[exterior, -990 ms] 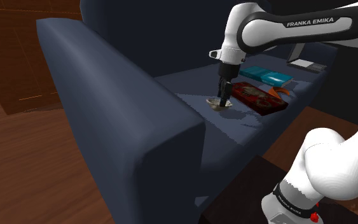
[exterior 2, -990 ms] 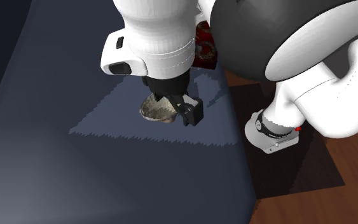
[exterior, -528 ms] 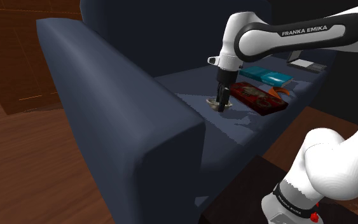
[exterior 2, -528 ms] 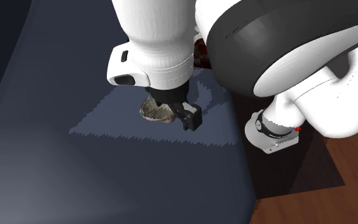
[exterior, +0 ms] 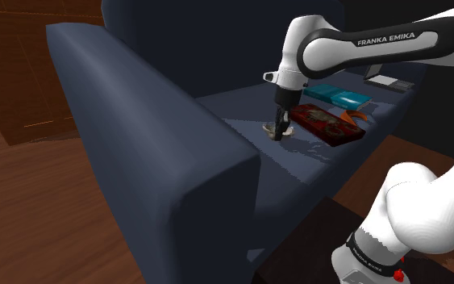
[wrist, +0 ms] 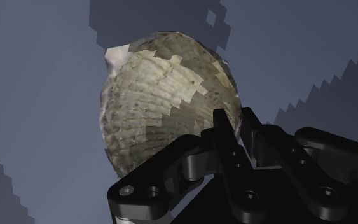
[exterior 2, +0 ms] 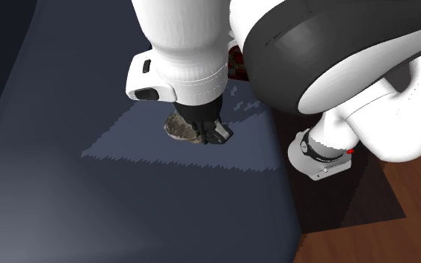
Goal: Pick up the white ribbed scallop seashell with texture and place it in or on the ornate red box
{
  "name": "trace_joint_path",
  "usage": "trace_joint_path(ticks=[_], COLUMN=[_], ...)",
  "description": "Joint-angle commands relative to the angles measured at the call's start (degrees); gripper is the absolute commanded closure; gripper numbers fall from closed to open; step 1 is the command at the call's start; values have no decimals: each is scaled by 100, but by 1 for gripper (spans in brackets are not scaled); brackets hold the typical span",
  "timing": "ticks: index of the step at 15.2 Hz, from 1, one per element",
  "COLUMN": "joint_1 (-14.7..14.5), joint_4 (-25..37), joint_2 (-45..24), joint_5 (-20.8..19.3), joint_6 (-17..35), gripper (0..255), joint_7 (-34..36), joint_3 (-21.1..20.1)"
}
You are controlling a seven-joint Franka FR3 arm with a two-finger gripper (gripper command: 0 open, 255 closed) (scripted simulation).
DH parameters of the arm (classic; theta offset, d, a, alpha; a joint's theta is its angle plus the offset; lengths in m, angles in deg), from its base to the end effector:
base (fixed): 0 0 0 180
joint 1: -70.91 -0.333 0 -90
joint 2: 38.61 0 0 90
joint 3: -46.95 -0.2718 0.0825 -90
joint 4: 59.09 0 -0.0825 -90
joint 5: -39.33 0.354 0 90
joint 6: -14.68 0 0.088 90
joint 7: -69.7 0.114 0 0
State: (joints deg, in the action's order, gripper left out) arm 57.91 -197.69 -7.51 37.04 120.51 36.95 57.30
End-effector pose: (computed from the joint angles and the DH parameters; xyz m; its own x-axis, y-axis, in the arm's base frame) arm 0.3784 0.0118 0.4605 0.7920 0.6105 -0.0001 0.6092 -0.7904 -0.0653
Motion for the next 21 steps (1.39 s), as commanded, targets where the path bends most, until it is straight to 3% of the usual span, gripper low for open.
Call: trace_joint_path(ticks=[1,6,21], joint_1=[0,0,-31], joint_4=[0,-1,1152], joint_2=[0,0,3], joint_5=[0,0,45], joint_6=[0,1,-1154], gripper=[255,255,255], joint_7=[0,0,39], joint_3=[0,0,-67])
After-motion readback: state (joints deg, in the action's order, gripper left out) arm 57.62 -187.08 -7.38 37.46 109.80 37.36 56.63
